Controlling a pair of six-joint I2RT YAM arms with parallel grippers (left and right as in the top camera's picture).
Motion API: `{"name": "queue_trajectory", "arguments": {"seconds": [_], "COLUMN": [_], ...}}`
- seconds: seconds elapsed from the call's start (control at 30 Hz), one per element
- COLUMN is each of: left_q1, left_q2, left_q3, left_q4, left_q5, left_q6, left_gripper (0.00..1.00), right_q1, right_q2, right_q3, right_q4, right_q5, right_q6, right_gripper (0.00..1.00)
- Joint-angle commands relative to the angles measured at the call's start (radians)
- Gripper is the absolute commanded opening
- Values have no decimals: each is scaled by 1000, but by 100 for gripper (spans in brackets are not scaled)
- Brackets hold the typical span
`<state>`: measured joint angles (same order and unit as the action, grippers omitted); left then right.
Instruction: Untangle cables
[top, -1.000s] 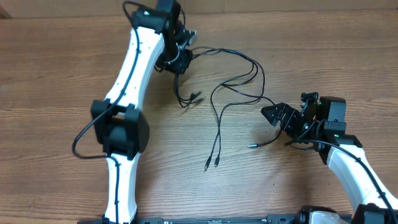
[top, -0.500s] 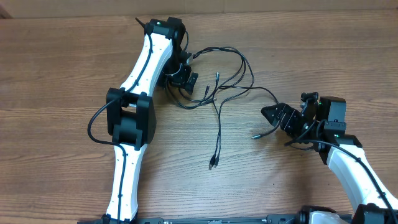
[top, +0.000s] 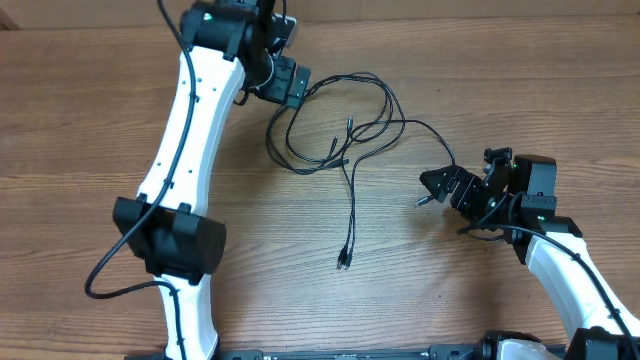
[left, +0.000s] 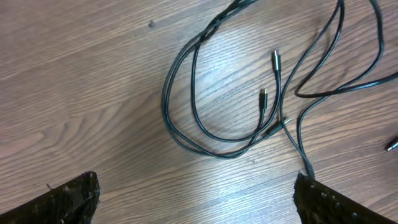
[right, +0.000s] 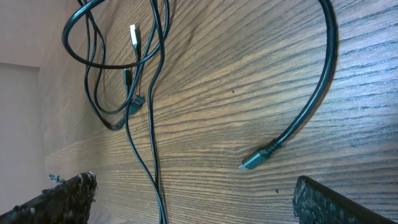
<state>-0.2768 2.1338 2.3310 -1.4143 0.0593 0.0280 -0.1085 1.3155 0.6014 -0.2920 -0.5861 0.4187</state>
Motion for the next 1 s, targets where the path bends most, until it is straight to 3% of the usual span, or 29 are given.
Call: {"name": "queue_trajectory", "arguments": {"seconds": [0.0, 0.2, 0.63, 0.7, 0.8, 0.9, 0.93, 0.97], "left_q1": [2, 1, -14, -17, -21, -21, -21, -21], "left_q2": [5, 50, 349, 360, 365, 365, 365, 365], "left_q3": [8, 7, 7, 7, 5, 2, -6, -8], "left_q4": [5, 126, 378, 405, 421, 421, 424, 424], "left_q5": [11, 11, 27, 41, 42, 42, 42, 42], "left_q6": [-6, 29, 62, 63, 67, 70, 69, 69], "left_gripper": [100, 100, 100, 91, 91, 83, 84, 91], "right_q1": [2, 2, 2, 2, 2, 2, 2, 2], "right_q2": [-12, -12, -12, -12, -12, -12, -12, -12], "right_q3": [13, 13, 13, 13, 13, 13, 13, 13], "right_q4": [5, 6, 20, 22, 25, 25, 25, 25], "right_q5": [9, 9, 9, 9, 9, 9, 9, 9], "right_q6": [0, 0, 0, 0, 0, 0, 0, 0], "right_gripper": [100, 100, 100, 100, 100, 100, 100, 100]}}
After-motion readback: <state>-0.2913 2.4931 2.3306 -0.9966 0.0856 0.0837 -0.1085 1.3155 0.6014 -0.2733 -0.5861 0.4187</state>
